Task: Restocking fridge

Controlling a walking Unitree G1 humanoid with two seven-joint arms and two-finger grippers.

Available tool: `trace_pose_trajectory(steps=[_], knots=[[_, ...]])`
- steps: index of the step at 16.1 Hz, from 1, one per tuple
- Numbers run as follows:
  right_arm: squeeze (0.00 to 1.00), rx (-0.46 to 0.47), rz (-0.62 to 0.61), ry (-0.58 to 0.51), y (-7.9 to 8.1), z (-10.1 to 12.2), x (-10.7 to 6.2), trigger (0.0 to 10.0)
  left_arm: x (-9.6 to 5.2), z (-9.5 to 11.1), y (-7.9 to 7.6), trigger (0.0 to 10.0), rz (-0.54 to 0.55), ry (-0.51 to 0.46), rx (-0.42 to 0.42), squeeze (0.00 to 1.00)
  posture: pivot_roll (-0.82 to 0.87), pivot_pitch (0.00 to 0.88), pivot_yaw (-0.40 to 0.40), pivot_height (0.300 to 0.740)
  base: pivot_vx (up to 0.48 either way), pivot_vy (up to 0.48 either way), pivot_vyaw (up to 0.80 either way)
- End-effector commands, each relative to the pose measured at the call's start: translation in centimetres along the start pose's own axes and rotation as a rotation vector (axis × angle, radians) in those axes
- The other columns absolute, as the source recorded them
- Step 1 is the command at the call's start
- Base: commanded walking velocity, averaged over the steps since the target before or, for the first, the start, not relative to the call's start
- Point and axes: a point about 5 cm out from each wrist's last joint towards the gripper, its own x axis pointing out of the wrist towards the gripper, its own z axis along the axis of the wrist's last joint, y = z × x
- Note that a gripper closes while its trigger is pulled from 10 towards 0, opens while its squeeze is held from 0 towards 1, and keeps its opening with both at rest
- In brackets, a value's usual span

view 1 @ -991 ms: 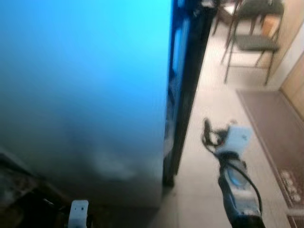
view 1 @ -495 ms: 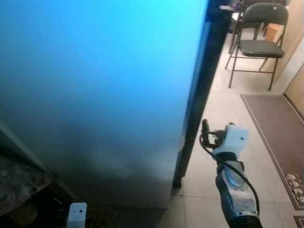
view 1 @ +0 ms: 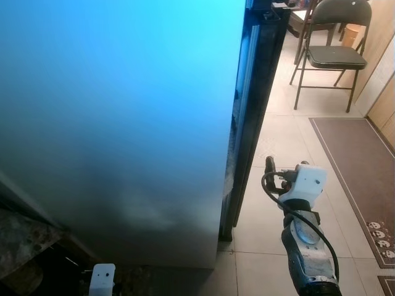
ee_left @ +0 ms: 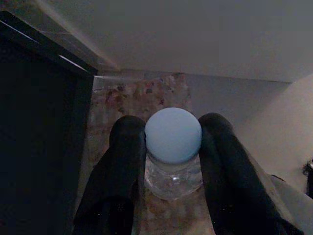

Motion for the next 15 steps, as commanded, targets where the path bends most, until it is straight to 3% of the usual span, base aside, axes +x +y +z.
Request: trace_pose_trajectory(steps=[1, 15], knots=[[0.0, -0.001, 0.002, -0.006, 0.12, 0.31, -0.03, 10.0, -0.15, -0.37, 0.49, 10.0, 0.008, 0.007, 0.007, 0.0, -0.06, 0.008, 0.063, 0.74, 0.0, 0.0, 0.0], [0.0, -0.003, 0.014, 0.002, 0.39, 0.22, -0.1, 10.0, -0.14, -0.39, 0.43, 10.0, -0.004, 0.009, 0.011, 0.0, -0.06, 0.015, 0.065, 0.74, 0.0, 0.0, 0.0]])
